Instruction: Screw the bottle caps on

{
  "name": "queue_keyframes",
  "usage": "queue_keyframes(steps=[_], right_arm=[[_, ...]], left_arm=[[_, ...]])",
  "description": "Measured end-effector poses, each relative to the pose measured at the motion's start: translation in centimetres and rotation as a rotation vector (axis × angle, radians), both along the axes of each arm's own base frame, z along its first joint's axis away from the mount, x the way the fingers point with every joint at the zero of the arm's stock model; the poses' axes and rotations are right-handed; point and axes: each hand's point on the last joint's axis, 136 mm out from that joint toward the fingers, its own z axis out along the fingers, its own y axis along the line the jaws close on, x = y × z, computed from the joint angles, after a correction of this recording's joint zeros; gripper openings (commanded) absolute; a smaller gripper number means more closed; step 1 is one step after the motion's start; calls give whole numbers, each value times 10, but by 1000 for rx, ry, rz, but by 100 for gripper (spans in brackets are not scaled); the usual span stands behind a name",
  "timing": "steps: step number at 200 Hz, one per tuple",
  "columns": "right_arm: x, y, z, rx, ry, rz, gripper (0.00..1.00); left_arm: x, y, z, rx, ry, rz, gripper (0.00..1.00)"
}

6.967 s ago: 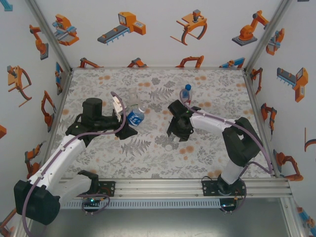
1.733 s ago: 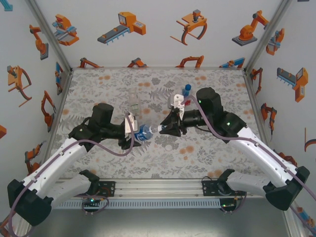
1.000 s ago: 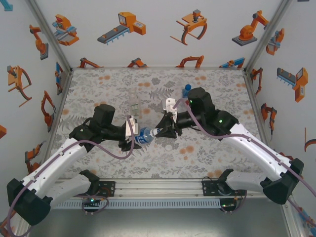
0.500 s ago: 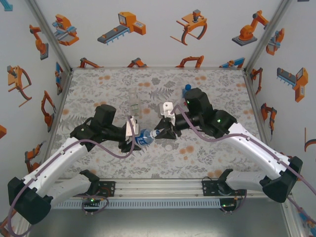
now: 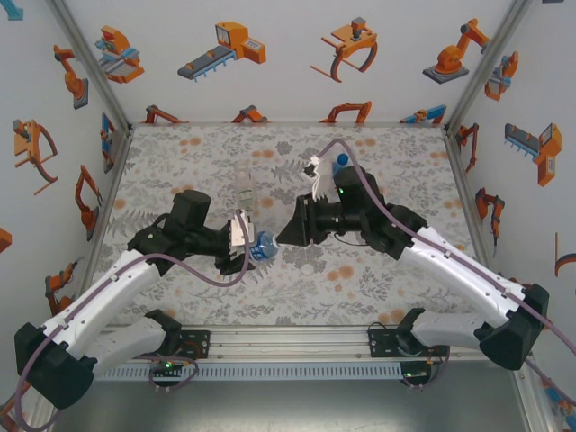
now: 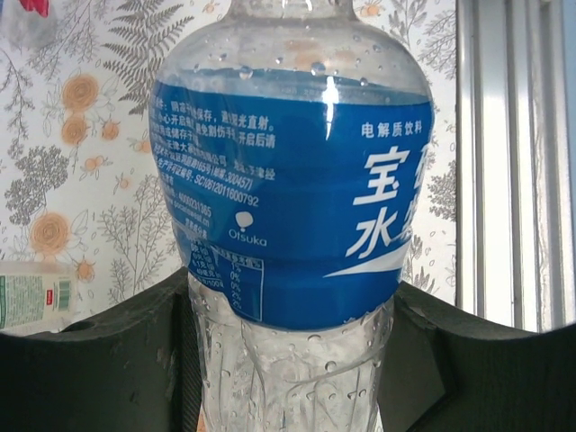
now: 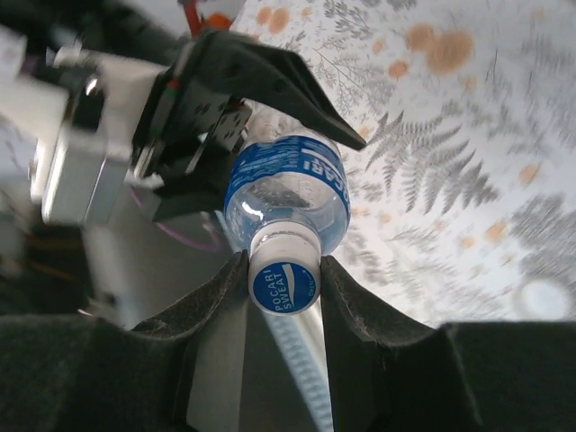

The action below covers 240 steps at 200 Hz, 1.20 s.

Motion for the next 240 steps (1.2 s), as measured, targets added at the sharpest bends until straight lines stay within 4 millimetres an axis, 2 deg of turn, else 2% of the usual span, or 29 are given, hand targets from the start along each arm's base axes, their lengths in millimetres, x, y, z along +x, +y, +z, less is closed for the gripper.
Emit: queue_keyframes(steps=[28,49,71,101,124,158,187,215,240], right_arm=[[13,-11,-26,65,329,-264,0],[18,-18,-43,125,491,-401,0],[22,-19,-48,147,557,-478,0],[25,-21,-46,145,554,-525,0],[28,-21,-43,129,532,-528,23],[29,-21,-33,89,471,-508,43],[28,-18,-11,57,358,-447,62],[30,-22,23,43,213,-391,68],[36,-31,45,24,100,-363,68]], left_arm=[[5,3,-8,26,-1,34,0],[9,5,-12,44,2,62,0],[14,6,-13,53,-7,83,0],[17,5,-12,48,-12,94,0],[19,4,-11,41,-16,97,0],[21,1,-6,22,-30,94,0],[16,-9,5,-35,-47,39,0],[13,-11,9,-56,-49,19,0],[11,-12,9,-63,-44,8,0]])
